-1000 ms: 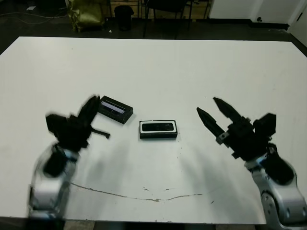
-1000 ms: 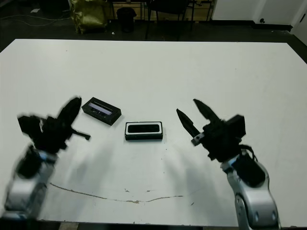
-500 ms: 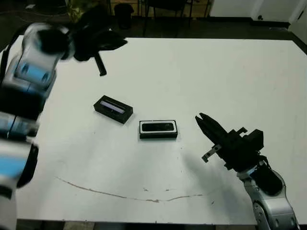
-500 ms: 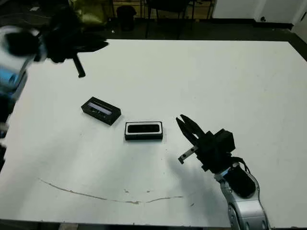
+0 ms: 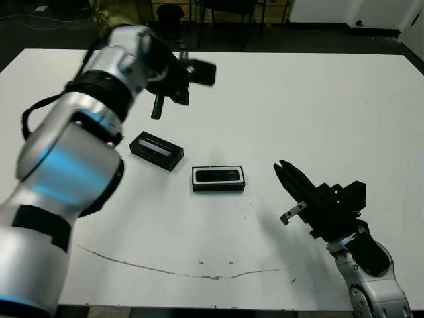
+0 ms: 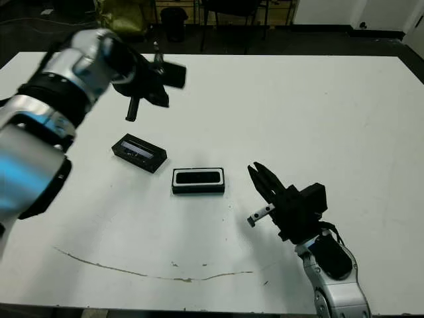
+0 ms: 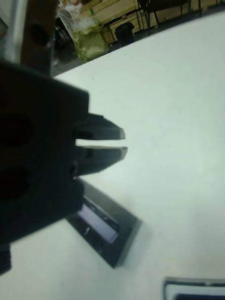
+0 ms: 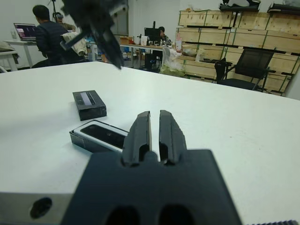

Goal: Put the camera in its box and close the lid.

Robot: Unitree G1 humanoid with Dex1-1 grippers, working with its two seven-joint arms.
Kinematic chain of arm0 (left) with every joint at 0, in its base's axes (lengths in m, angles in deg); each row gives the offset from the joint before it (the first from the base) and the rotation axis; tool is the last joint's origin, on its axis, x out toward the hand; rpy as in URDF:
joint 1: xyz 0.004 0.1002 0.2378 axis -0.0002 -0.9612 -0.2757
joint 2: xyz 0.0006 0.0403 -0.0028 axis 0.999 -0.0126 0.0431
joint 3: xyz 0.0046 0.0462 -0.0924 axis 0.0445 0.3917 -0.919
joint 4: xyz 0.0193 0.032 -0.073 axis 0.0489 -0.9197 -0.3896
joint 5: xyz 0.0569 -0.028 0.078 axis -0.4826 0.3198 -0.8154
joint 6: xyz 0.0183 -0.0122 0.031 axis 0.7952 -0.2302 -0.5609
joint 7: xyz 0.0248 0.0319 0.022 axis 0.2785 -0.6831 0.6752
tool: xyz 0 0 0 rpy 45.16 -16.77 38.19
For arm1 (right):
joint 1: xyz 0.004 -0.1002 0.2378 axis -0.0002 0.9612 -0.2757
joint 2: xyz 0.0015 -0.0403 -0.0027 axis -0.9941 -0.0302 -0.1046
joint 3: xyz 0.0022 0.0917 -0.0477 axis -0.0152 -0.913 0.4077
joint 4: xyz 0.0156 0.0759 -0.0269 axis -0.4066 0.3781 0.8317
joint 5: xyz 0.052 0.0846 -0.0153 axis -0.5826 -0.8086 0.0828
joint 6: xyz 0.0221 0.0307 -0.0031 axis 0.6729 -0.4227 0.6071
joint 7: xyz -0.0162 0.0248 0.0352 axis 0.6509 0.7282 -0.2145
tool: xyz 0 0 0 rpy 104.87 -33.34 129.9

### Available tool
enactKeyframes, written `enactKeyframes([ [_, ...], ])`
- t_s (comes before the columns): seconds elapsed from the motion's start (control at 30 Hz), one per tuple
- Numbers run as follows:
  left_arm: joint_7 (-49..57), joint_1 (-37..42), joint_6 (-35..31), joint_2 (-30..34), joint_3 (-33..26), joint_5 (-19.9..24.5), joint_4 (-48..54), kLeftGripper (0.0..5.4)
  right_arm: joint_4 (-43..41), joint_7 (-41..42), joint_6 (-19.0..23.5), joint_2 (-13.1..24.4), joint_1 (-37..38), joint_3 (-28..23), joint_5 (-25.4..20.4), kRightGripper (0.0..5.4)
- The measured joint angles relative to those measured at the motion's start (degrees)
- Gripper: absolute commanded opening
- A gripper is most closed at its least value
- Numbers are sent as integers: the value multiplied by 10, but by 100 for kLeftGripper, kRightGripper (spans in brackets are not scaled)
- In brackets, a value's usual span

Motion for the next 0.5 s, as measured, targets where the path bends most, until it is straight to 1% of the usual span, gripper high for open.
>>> enactKeyframes([
  [0.13,19,-9,12,-11,5,-20,-9,0,8,4,-7,0,4,-3,-5,2],
  [0.23,40,-29,24,-17,9,-32,-12,0,10,8,-7,-1,10,-5,-23,2],
  [0.33,59,-46,31,-21,10,-40,-13,0,18,17,-10,-1,12,-7,-33,2],
  [0.5,70,-57,32,-21,9,-43,-20,0,35,32,-30,-1,12,-8,-40,2],
])
